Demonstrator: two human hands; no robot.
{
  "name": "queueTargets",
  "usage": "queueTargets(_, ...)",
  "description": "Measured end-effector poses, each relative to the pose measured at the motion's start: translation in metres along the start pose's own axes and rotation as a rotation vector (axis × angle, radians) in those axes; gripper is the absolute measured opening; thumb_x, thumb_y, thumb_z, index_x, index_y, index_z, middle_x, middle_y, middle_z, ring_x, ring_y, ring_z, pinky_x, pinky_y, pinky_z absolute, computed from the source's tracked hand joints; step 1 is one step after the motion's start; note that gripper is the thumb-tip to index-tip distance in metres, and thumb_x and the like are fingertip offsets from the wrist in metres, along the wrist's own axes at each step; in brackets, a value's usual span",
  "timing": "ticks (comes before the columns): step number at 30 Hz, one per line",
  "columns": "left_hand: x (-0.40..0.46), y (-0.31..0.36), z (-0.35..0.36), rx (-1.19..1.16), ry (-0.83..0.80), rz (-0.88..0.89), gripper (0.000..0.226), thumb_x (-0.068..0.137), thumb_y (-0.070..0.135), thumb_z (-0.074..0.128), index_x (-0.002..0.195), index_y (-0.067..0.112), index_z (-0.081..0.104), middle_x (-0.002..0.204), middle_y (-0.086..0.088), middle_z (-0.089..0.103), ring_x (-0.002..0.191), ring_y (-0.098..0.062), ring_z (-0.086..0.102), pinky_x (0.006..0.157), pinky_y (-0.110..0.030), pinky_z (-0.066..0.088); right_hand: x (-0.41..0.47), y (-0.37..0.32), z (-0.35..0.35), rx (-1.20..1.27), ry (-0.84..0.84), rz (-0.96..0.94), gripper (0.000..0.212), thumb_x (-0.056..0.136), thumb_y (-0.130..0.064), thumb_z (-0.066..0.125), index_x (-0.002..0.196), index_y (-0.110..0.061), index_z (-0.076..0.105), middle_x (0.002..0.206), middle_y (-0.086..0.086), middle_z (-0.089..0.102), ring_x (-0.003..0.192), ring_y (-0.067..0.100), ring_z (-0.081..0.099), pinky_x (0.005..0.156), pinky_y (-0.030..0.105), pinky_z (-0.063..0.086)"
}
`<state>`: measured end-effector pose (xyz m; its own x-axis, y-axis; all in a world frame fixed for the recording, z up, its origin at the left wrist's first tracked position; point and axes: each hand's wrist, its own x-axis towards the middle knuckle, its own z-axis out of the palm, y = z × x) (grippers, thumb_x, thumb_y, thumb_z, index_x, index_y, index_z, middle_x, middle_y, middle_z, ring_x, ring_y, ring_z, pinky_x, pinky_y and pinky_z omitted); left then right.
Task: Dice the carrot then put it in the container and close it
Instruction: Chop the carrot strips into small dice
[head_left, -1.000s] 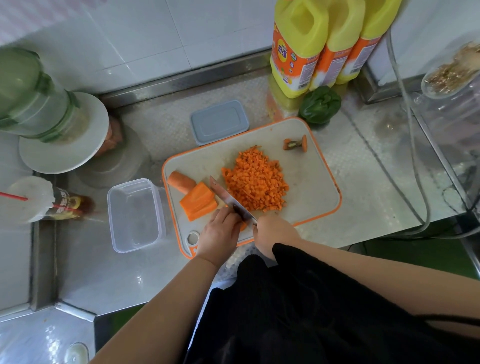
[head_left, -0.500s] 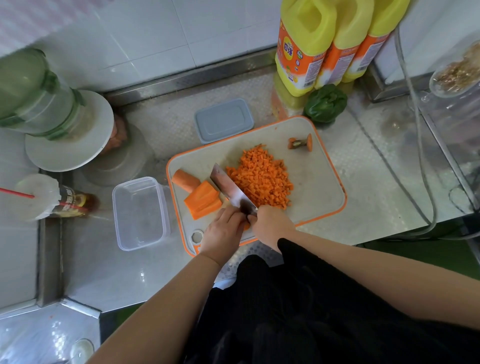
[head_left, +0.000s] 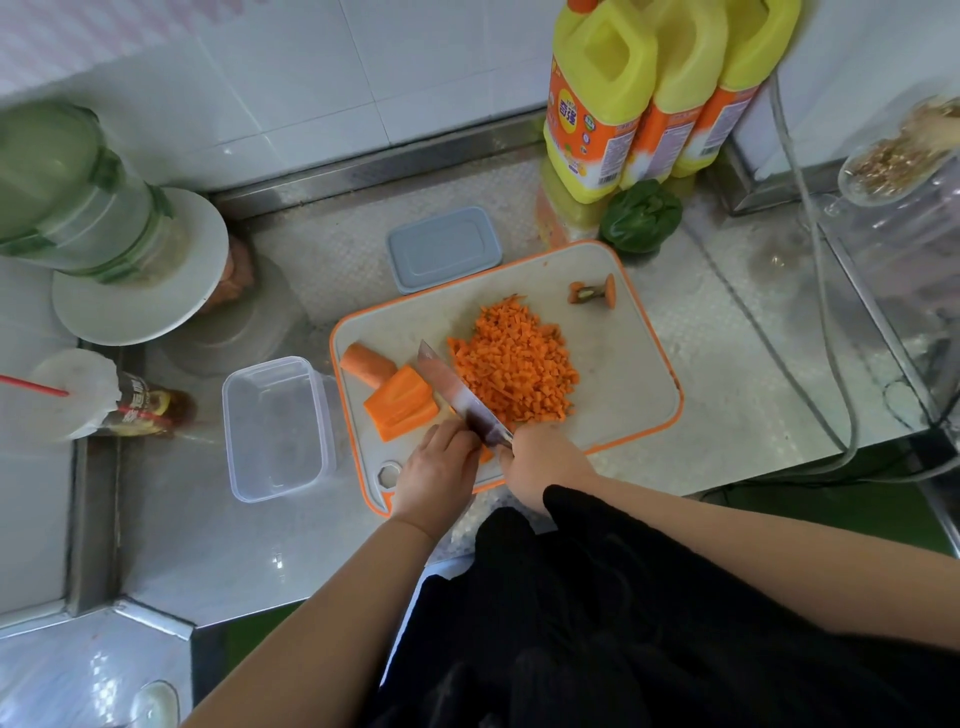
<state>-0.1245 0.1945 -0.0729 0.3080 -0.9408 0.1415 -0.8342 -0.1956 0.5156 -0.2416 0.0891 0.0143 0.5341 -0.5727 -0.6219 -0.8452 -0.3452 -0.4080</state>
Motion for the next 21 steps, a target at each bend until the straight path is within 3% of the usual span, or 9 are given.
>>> queueTargets(5,0.002,0.001,0.000,0.022,-0.008,0.016,0.029,0.093,0.027,0.046,0.088,0.010,0.069,0.093,-0.002,0.063,0.085,-0.022,0.059,0.059,-0.039,0.056,0.001,0.000,0.004,-0.103,-0.025,-0.023,0.035,0.103,-0.029,0.036,0.114,-0.003,0.058,0.110,0.013,0.063,0.102,0.029,0.061,0.080,0.032,0.045)
queueTargets(13,0.000,0.000,0.004,0.055,0.037,0.052,0.025,0.092,0.020,0.048,0.085,0.007,0.069,0.092,-0.004,0.064,0.084,-0.023,0.061,0.060,-0.037,0.056,0.009,0.000,0.019,-0.004,-0.003,0.066,0.030,0.101,-0.028,0.041,0.110,-0.006,0.059,0.108,0.011,0.064,0.102,0.030,0.061,0.079,0.034,0.046)
queueTargets(21,0.001,-0.001,0.002,0.094,0.029,0.080,0.004,0.081,0.006,0.070,0.084,0.009,0.070,0.089,-0.004,0.064,0.081,-0.021,0.061,0.058,-0.031,0.055,0.023,-0.006,0.008,0.148,0.000,0.061,0.032,0.100,-0.031,0.044,0.105,-0.004,0.059,0.100,0.014,0.066,0.095,0.032,0.063,0.067,0.031,0.040)
